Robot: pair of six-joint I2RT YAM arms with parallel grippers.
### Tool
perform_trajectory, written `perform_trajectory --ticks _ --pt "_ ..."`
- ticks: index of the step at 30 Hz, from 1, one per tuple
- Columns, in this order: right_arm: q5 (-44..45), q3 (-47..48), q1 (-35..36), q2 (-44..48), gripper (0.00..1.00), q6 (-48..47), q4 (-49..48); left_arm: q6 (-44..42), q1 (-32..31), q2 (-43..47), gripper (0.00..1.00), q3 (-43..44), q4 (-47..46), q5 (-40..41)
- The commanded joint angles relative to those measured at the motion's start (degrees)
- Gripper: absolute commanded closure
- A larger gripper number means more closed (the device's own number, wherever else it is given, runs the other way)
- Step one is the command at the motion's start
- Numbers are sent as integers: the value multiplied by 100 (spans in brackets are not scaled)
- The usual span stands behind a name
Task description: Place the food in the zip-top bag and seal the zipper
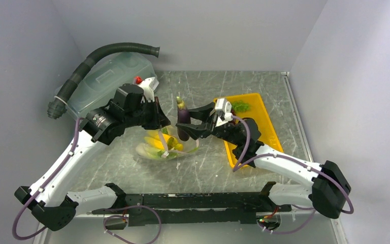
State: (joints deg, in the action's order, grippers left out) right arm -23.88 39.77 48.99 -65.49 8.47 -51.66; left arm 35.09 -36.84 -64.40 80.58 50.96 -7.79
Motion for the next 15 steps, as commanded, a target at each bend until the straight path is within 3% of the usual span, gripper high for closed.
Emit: perform_trajectory --ticks 1,8,15 --pt "-302 171 40 -275 92 -273 -773 -59 19 19 100 261 -211 -292" --pt "-400 25 58 -648 88 -683 -1221 -89 19 33 100 277 -197 -421" --pt "-454 -127 58 -758 65 -1012 -1239 -117 19 24 100 312 -192 -545"
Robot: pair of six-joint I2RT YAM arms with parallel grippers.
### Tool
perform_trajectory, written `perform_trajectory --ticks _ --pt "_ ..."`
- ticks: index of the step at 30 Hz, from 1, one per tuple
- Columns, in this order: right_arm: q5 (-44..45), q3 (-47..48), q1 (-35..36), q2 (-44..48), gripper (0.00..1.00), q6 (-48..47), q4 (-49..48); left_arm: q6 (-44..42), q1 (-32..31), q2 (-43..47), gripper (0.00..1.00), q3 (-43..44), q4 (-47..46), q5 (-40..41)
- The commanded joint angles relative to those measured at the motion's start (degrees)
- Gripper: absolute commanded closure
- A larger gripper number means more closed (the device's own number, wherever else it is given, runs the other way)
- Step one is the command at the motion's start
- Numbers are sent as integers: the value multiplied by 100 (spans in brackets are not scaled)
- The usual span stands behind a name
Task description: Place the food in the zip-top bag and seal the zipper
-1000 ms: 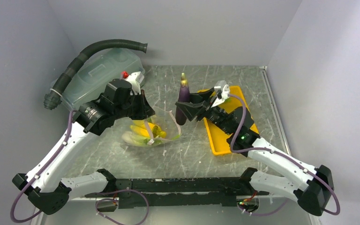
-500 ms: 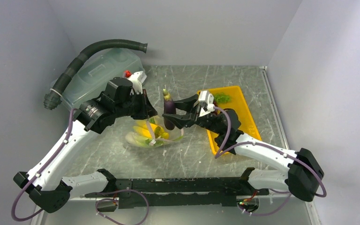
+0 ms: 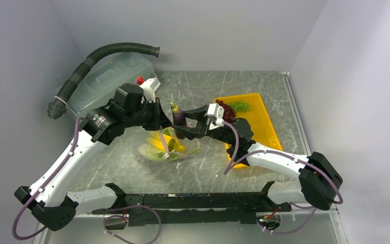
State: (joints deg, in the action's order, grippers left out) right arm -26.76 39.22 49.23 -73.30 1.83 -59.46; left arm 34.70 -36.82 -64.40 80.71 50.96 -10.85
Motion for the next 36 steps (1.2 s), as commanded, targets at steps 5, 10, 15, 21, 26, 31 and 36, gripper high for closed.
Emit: perform_trajectory --ticks 5,10,15,21,26,31,36 --pt "-101 -188 36 105 49 -540 -317 -62 19 33 100 288 -209 -292" --pt "-82 -267 34 210 39 -712 -188 -48 17 33 100 299 -188 -336" --pt "-85 -254 34 181 35 -809 -100 -27 17 33 100 305 -178 -354" --pt "-119 -256 34 241 15 -785 -94 -27 19 24 100 332 -140 -330" --pt "-81 -200 34 617 16 -743 244 -24 21 6 100 317 -153 -339" --pt "-385 327 34 1030 17 -804 1646 -25 17 7 100 266 -191 -321" --pt "-375 1031 34 1316 17 -733 3398 -34 17 -10 100 246 -240 -347"
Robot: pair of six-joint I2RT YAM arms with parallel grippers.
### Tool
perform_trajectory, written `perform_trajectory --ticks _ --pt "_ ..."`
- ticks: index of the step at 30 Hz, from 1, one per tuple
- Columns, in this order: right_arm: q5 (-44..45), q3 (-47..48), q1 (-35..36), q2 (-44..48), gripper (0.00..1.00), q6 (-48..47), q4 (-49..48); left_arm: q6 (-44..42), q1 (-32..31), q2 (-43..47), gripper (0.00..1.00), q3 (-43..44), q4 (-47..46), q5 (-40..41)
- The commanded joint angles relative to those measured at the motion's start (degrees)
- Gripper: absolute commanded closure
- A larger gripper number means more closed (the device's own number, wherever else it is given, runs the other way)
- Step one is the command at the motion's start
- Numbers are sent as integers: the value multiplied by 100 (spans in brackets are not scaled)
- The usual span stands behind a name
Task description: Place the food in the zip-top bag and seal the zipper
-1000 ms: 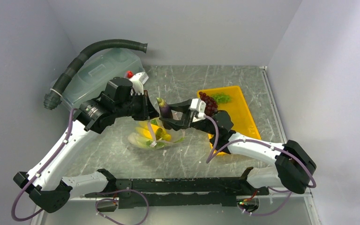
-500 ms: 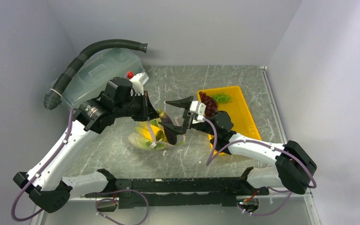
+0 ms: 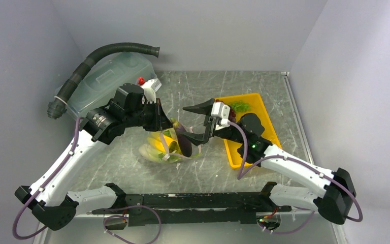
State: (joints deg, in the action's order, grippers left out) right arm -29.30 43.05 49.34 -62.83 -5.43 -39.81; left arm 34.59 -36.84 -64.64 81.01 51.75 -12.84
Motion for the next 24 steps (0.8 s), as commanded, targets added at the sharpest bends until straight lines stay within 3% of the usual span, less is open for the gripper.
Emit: perform_trajectory --ticks 1,11,19,24 --pt "-78 737 23 294 17 10 1751 -22 19 13 100 206 -322 -156" --pt "659 2457 23 69 24 -95 4920 -58 24 13 100 178 -367 -209" --pt "707 3471 23 -579 36 518 6113 -84 19 15 100 145 -385 -227" --pt "512 3813 23 -992 39 965 6187 -92 20 4 100 159 -387 -269"
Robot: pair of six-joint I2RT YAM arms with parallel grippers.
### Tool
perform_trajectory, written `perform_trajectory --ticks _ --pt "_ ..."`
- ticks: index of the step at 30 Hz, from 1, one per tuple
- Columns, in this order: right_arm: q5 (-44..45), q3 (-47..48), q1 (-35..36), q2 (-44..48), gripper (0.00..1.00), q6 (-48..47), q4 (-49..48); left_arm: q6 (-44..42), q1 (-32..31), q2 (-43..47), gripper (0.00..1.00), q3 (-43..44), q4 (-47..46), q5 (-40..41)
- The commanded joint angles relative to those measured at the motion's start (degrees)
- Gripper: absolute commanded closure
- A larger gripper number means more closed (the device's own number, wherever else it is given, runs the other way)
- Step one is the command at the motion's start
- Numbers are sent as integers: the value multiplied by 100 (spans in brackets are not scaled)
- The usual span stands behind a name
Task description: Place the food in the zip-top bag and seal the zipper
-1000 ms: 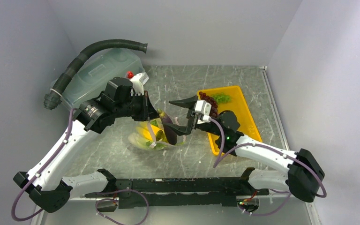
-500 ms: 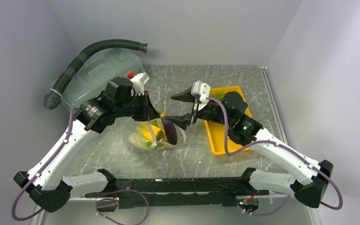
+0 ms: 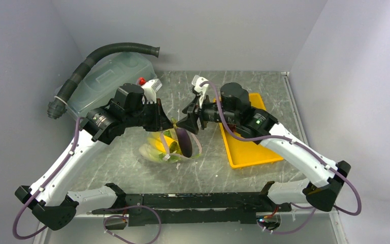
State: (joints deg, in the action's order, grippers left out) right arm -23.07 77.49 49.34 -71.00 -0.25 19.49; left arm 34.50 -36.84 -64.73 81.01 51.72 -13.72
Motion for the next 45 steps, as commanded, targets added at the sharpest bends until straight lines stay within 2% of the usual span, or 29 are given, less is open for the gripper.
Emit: perform_trajectory --ticks 1,7,22,29,32,34,39,45 --pt "-139 371 23 -212 40 494 200 -89 19 13 100 162 -387 -186" --pt "-370 449 23 -402 47 605 49 -106 19 22 100 152 -372 -202" --pt "-606 451 23 -663 54 594 -226 -104 19 31 100 143 -345 -215" --pt "-589 409 31 -593 74 495 -352 -114 19 39 100 153 -284 -176" --pt "-562 196 32 -400 87 415 -547 -111 19 35 100 160 -272 -160" --pt "-494 62 40 -266 100 375 -693 -114 19 39 100 153 -278 -158" --pt "-385 -281 110 164 100 85 -918 -78 19 48 100 156 -277 -103" --pt "-206 -1495 324 1031 100 -667 -2178 -47 24 39 100 159 -286 -96"
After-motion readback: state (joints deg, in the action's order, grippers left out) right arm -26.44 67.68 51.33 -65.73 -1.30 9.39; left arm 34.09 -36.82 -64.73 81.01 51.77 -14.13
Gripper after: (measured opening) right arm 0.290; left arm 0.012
